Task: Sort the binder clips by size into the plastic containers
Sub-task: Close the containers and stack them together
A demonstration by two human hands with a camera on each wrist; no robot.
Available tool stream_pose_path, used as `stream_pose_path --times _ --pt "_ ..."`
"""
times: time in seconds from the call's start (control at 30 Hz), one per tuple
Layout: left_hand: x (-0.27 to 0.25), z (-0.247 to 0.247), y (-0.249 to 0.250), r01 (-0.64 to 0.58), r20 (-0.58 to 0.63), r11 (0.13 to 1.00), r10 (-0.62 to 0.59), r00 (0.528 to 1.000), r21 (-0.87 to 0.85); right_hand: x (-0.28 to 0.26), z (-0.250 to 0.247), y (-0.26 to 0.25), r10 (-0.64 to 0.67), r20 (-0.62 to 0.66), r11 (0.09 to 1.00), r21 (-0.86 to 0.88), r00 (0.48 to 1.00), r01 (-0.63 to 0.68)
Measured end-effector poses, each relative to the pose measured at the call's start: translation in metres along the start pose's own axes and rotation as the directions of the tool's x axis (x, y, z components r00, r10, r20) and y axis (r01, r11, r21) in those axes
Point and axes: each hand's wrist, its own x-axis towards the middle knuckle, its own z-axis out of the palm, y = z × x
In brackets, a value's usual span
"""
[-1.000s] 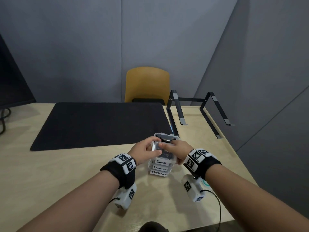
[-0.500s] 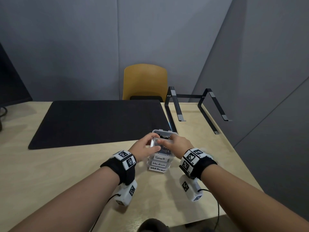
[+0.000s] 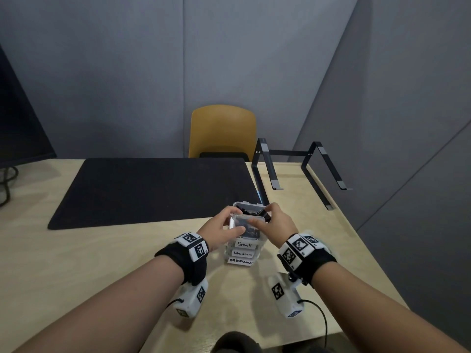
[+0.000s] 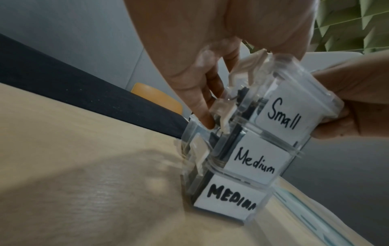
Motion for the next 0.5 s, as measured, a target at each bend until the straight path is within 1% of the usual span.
stream_pose_path --times 0.13,0.3,0.43,0.5 --pt "-0.002 0.002 0.0 0.004 0.021 1.0 -0.004 1.0 -0.03 -0.001 -0.004 0.004 -0.018 0.07 1.0 0.017 0.997 0.016" --pt "-0.005 0.003 0.005 0.023 0.023 0.999 -0.023 0.999 -0.026 0.003 -0.003 0.008 -0.015 0.105 0.999 0.049 0.994 0.01" --pt "-0.007 0.001 0.007 0.069 0.043 0.997 -0.067 0.997 -0.04 -0.001 -0.009 0.009 -0.031 0.172 0.998 0.057 0.985 0.022" --pt "-0.007 0.0 0.007 0.096 0.051 0.995 -0.095 0.994 -0.028 -0.004 -0.015 0.009 -0.034 0.174 0.998 0.063 0.984 0.023"
